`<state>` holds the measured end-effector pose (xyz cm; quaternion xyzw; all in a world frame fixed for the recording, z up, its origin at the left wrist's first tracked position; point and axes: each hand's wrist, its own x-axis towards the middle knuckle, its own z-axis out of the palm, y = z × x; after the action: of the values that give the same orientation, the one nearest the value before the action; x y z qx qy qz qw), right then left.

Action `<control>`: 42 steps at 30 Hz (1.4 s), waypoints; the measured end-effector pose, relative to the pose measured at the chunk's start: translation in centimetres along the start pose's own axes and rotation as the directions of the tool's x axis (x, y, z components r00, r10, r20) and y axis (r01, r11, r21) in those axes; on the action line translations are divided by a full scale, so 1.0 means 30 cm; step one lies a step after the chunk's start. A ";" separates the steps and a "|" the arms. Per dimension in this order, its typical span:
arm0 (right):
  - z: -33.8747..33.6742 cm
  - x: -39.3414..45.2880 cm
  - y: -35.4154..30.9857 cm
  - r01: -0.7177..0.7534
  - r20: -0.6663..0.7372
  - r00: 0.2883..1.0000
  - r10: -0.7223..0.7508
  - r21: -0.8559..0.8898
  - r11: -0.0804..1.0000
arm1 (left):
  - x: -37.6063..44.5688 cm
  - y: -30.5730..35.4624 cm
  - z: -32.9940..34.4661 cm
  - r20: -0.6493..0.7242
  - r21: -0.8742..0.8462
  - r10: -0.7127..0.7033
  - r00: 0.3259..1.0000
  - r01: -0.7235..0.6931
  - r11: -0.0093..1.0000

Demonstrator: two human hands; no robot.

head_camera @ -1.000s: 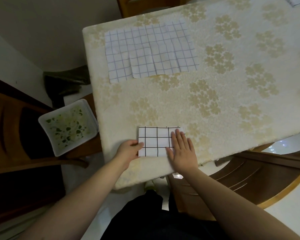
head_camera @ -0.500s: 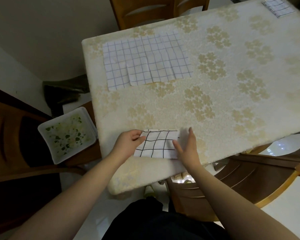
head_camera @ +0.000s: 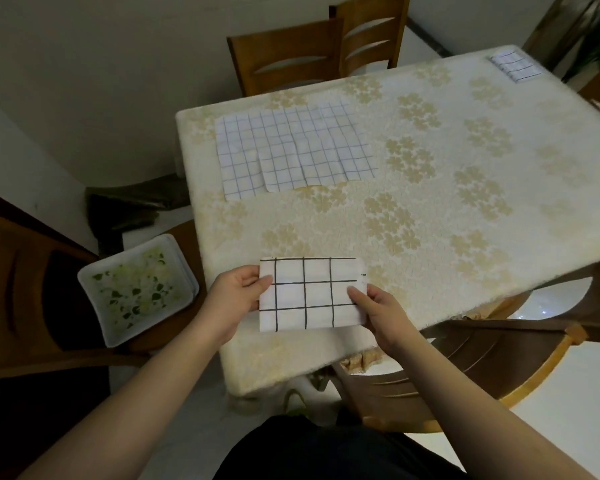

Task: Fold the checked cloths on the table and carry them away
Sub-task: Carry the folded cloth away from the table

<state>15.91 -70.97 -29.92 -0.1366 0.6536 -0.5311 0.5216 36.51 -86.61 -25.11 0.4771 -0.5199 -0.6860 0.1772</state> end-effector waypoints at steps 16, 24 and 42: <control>-0.217 -0.550 -0.004 0.068 -0.439 0.898 -0.045 0.038 0.997 | -0.123 0.009 0.362 0.238 0.055 -0.038 0.971 0.026 0.998; -0.382 -0.879 0.173 0.138 -0.709 0.705 0.004 0.143 0.980 | -0.341 -0.053 0.668 0.467 0.209 -0.060 0.882 -0.045 0.977; -0.698 -1.597 0.555 0.350 -0.878 0.462 0.124 0.310 0.884 | -0.910 -0.317 1.197 0.720 0.525 -0.241 0.651 -0.285 0.802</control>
<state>24.91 -17.69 -20.41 0.2362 0.6742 -0.6941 0.0884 21.95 -43.13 -20.51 0.1691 -0.7391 -0.6181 -0.2074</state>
